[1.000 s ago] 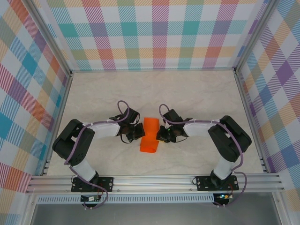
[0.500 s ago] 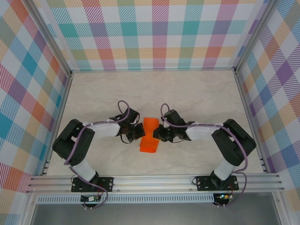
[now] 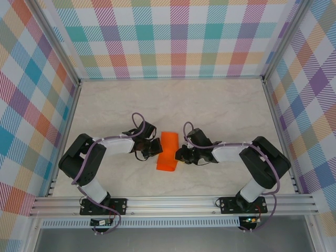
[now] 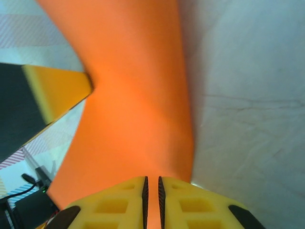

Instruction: Fold a paper plane with a square sheet of paper (pick it up from the middle)

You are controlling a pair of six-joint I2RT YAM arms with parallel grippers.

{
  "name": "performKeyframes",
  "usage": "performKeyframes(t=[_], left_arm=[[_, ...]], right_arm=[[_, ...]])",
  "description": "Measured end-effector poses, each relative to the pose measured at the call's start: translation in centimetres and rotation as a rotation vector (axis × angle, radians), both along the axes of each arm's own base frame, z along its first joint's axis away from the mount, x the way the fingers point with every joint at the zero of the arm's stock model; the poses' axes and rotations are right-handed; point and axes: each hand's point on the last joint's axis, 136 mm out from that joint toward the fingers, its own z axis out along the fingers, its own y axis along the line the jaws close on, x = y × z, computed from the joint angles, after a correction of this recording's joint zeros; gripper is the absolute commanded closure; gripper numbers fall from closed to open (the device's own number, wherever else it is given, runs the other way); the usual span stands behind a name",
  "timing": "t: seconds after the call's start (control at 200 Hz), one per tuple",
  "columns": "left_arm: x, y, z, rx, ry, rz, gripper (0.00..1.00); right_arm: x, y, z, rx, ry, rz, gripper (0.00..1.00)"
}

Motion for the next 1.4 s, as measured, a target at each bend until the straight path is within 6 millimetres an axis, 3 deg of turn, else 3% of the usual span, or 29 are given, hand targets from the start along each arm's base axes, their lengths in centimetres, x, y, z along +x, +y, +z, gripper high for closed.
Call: performKeyframes(t=[0.105,0.225,0.355,0.475,0.56,0.765,1.075,1.4], left_arm=[[0.0,0.0,0.0,0.000,0.000,0.000,1.00],[0.0,0.0,0.0,0.000,0.000,0.000,1.00],[0.0,0.0,0.0,0.000,0.000,0.000,1.00],[0.0,0.0,0.0,0.000,0.000,0.000,1.00],[0.0,0.0,0.0,-0.001,-0.002,0.000,1.00],[0.0,0.0,0.0,-0.001,-0.002,0.000,1.00],[0.0,0.0,0.0,-0.001,-0.002,0.000,1.00],[0.0,0.0,0.0,-0.001,-0.002,0.000,1.00]], right_arm=[[0.1,0.8,1.5,0.037,-0.028,0.016,0.83],[-0.4,1.6,1.6,0.054,-0.028,0.039,0.83],[-0.9,1.9,0.5,0.041,-0.009,0.049,0.84],[-1.7,1.3,-1.7,0.003,0.031,0.052,0.84],[-1.7,1.3,-1.8,0.016,0.027,0.050,0.84],[-1.9,1.2,-1.5,0.009,0.026,0.050,0.84],[-2.7,1.8,0.7,0.035,-0.014,0.084,0.84],[-4.3,1.7,-1.9,-0.034,0.049,0.119,0.84]])
